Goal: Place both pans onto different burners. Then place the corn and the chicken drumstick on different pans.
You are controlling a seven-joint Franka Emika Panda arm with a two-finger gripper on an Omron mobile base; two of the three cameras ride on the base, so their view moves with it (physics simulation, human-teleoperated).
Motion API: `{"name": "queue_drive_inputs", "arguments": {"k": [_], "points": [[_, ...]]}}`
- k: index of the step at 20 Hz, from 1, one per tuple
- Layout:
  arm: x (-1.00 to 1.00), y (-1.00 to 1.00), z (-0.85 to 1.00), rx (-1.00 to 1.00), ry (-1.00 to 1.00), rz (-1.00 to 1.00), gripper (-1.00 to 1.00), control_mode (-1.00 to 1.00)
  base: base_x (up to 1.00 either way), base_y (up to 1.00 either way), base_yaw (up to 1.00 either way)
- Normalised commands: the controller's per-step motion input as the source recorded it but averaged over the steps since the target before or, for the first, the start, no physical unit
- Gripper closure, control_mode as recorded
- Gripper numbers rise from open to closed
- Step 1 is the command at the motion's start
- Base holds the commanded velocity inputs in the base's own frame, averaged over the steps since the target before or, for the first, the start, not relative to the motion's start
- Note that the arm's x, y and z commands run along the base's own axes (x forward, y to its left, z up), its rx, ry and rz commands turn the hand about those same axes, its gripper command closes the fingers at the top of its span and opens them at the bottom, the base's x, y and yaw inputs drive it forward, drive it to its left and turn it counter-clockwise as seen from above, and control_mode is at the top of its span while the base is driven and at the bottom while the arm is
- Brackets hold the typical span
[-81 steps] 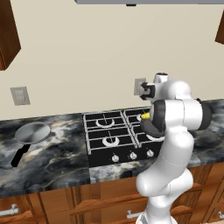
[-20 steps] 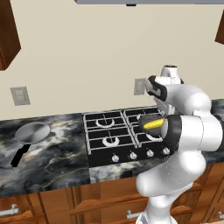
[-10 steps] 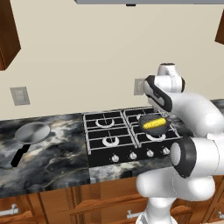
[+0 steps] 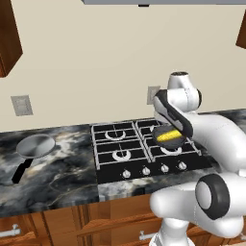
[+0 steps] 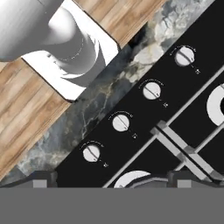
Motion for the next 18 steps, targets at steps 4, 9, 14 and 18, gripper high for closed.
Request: {"name": "queue_drive_inputs", "arguments": {"k": [4,9,14,18], "points": [[-0.04,0.00,0.33,0.11,0.00,0.24,-1.00,-1.00,0.00,0.00,0.00],[0.00,0.00,0.24,0.08,0.00,0.23,-1.00,-1.00,0.00,0.00,0.00],[-0.09,0.02,0.02,0.01,-0.01,0.19,-1.00,-1.00,0.00,0.00,0.00],[-0.03,0.08,0.00,-0.01,-0.04,0.09,-1.00,-1.00,0.00,0.00,0.00]]}}
